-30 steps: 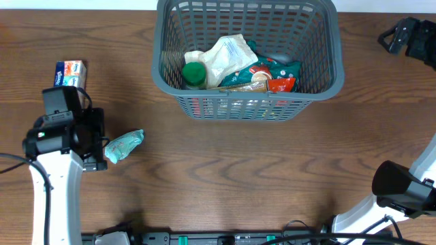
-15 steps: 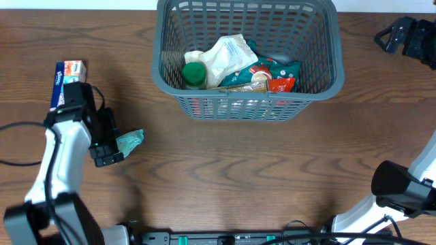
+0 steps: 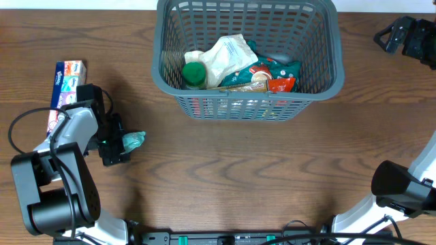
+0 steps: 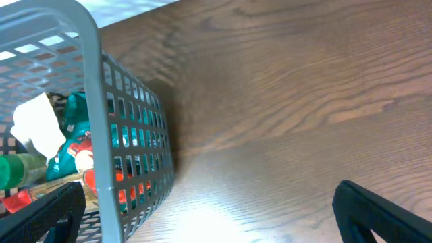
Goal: Pack container
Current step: 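Lower the left gripper onto the mint-green snack and grasp it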
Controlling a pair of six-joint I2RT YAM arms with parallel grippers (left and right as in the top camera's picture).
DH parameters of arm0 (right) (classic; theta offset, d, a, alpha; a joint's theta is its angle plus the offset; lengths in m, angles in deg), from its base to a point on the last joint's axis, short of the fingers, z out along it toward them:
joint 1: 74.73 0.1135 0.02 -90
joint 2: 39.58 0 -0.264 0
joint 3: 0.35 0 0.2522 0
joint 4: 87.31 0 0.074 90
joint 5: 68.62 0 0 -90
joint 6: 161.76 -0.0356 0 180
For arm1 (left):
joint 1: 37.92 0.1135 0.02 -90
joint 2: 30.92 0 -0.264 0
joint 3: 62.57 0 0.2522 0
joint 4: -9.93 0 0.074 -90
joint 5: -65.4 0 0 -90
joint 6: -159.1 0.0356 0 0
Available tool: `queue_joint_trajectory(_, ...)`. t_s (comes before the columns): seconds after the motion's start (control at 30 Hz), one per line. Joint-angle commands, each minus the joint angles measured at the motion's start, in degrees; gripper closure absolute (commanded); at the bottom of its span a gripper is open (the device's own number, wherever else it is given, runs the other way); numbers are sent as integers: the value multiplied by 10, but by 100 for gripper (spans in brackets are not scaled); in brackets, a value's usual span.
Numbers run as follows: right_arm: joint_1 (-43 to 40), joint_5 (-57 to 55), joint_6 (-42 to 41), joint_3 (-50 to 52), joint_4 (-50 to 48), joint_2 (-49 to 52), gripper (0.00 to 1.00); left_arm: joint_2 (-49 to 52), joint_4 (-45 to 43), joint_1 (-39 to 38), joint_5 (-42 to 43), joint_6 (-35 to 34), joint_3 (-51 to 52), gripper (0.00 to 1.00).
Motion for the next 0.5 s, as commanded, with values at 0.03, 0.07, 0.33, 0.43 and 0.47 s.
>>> queue_joint_trajectory(0.03, 11, 6, 6, 1, 0, -4, 1, 21, 7, 1, -10, 1, 4, 12)
queue_joint_trajectory(0.07, 11, 6, 6, 1, 0, -4, 1, 21, 7, 2, -8, 0, 4, 14)
queue_joint_trajectory(0.33, 11, 6, 6, 1, 0, -4, 1, 20, -19, 2, 38, 31, 4, 62)
queue_joint_trajectory(0.43, 11, 6, 6, 1, 0, -4, 1, 18, -24, 2, 38, 77, -6, 76)
queue_joint_trajectory(0.47, 11, 6, 6, 1, 0, -4, 1, 17, -23, 2, 36, 100, -13, 77)
